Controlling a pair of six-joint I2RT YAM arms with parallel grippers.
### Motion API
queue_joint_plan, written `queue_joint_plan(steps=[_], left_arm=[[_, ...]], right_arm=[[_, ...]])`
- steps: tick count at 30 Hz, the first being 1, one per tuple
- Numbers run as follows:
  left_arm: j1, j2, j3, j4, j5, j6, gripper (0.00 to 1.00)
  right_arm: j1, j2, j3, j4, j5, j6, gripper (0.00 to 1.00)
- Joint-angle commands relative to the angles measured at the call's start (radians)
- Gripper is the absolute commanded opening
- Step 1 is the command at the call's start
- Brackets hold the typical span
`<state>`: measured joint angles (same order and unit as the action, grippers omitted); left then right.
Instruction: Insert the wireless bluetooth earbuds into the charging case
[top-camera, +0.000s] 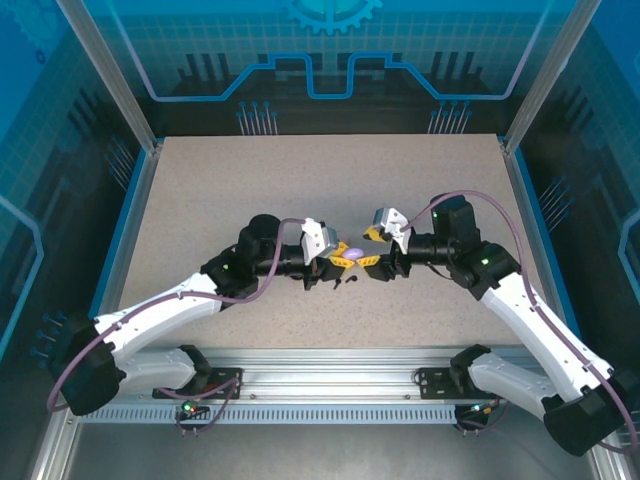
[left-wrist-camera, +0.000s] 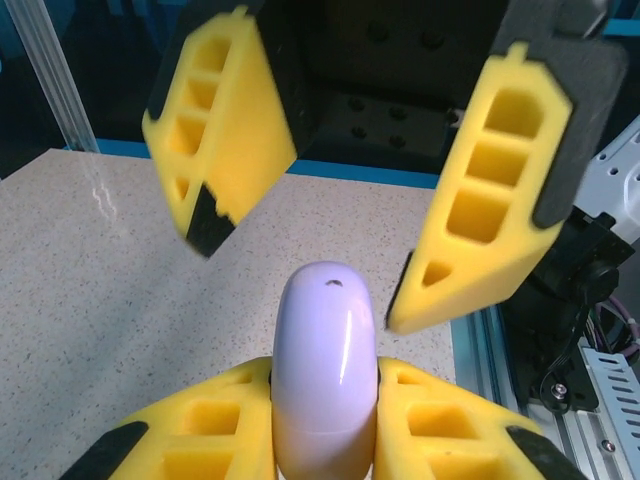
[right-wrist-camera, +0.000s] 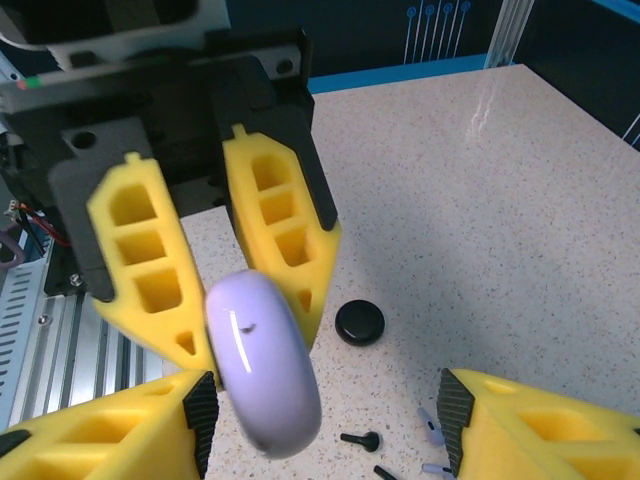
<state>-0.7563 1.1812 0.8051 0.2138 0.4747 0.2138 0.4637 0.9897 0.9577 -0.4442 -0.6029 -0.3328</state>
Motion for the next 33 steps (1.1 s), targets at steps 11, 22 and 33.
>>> queue_joint_plan(steps=[11, 22, 33], left_arm=[[-0.014, 0.008, 0.045, -0.018, -0.009, 0.036, 0.18], [-0.021, 0.015, 0.051, -0.044, -0.019, 0.049, 0.18], [-0.022, 0.020, 0.053, -0.046, -0.021, 0.050, 0.18]], right_arm=[[-0.023, 0.013, 0.045, 0.034, 0.061, 0.063, 0.64], [-0.055, 0.015, 0.060, 0.045, 0.060, 0.093, 0.63], [-0.065, 0.021, 0.062, 0.049, 0.052, 0.105, 0.64]])
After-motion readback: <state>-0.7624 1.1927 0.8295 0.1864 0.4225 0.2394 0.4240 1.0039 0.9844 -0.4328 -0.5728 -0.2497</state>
